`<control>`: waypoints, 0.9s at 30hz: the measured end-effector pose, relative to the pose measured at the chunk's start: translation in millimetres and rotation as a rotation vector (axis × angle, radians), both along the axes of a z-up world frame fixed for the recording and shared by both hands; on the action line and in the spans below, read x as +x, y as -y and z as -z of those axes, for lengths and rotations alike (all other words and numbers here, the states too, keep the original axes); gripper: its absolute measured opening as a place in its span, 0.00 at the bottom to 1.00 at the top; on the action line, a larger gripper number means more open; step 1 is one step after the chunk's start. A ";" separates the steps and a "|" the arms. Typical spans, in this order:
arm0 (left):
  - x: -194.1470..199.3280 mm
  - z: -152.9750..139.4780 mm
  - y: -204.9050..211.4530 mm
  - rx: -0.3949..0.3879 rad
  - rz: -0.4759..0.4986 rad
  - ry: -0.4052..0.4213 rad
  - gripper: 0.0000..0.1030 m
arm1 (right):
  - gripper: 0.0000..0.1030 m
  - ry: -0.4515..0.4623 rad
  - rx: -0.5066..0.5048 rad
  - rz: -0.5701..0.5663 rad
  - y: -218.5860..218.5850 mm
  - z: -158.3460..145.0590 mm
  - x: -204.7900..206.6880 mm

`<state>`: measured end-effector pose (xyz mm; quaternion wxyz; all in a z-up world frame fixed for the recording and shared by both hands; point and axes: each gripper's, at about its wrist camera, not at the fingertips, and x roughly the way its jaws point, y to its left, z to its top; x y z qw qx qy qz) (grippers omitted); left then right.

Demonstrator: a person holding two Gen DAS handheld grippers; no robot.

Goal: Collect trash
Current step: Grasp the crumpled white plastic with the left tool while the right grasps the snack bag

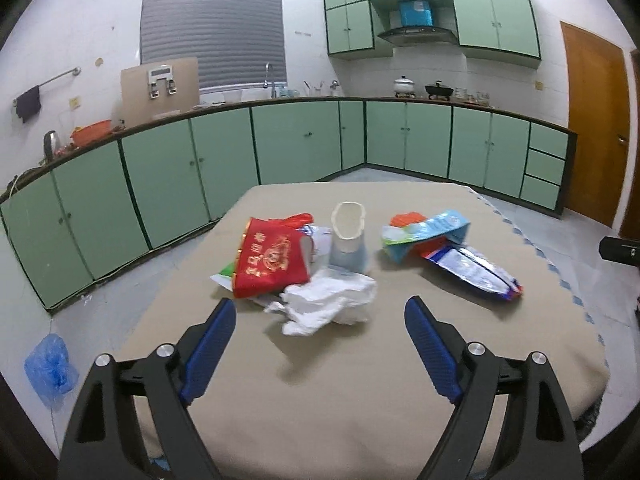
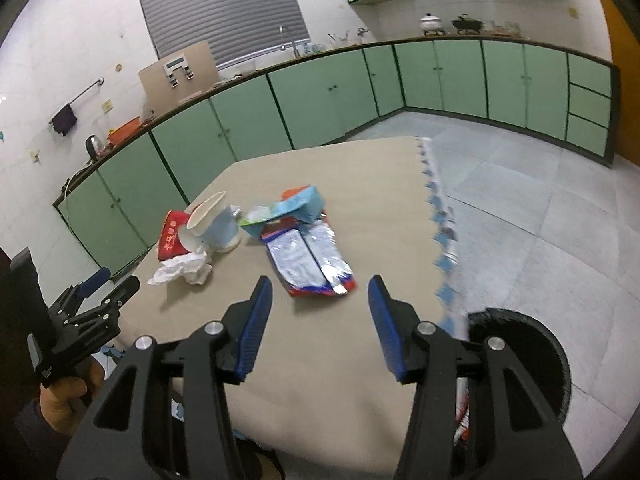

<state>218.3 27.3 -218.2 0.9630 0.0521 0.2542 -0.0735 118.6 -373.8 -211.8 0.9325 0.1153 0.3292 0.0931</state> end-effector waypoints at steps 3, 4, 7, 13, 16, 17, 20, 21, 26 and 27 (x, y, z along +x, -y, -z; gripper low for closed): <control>8.6 6.5 2.8 -0.007 0.010 -0.005 0.82 | 0.48 -0.020 -0.012 -0.012 -12.8 9.2 13.4; 13.0 10.1 2.4 -0.004 0.010 -0.011 0.82 | 0.48 -0.031 -0.019 -0.016 -16.8 13.4 19.8; 30.1 20.8 0.8 -0.013 0.015 -0.039 0.82 | 0.48 -0.055 -0.027 -0.019 -22.9 24.5 29.0; 58.0 40.9 -1.7 -0.005 0.026 -0.094 0.79 | 0.48 -0.093 -0.035 -0.031 -32.7 43.6 46.4; 74.4 51.1 -2.4 -0.012 0.046 -0.153 0.36 | 0.48 -0.111 -0.050 -0.045 -38.8 53.7 54.0; 79.7 54.8 -1.6 -0.016 0.061 -0.178 0.27 | 0.48 -0.111 -0.061 -0.052 -41.8 55.5 56.0; 80.3 55.6 2.4 -0.022 0.094 -0.182 0.04 | 0.48 -0.100 -0.092 -0.071 -48.9 56.6 61.3; 78.2 54.2 2.7 -0.026 0.101 -0.173 0.03 | 0.48 -0.099 -0.098 -0.076 -50.6 56.8 63.9; 64.1 38.1 5.8 -0.059 0.137 -0.123 0.02 | 0.48 -0.110 -0.129 -0.100 -55.5 60.5 75.1; 62.5 35.5 6.1 -0.064 0.138 -0.118 0.02 | 0.48 -0.116 -0.134 -0.103 -56.6 61.7 76.8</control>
